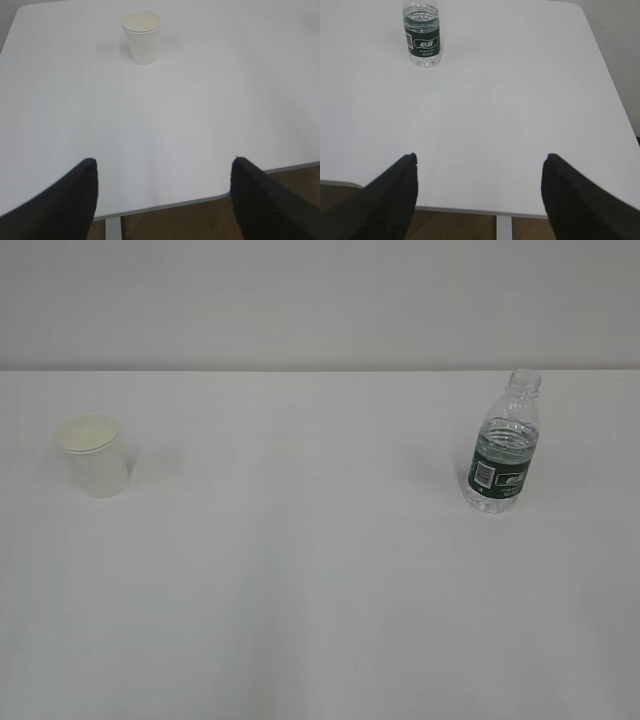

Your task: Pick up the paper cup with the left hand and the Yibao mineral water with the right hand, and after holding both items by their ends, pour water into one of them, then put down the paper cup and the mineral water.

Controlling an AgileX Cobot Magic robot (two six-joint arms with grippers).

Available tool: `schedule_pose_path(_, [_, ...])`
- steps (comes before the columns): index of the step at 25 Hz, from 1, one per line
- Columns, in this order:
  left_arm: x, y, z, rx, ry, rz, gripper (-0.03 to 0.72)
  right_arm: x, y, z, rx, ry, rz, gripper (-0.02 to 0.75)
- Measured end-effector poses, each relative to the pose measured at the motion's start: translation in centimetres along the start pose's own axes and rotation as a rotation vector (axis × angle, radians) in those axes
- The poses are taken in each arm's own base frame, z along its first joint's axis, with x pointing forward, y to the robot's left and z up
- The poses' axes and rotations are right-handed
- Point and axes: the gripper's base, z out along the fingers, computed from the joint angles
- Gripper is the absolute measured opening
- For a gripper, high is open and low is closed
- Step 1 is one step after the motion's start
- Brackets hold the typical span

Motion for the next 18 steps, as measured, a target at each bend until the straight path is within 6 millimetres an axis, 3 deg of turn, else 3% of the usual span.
schedule_pose_path(11, [-0.1,0.0,0.0,-0.001,-0.009,0.001,0.593,0.0,0.0,-0.1,0.0,-0.002,0.002,0.584])
schedule_pose_path(18, [-1.4,0.0,-0.4,-0.007,-0.141,-0.003,0.592,-1.0,0.0,-0.6,-0.004,-0.093,0.009,0.584])
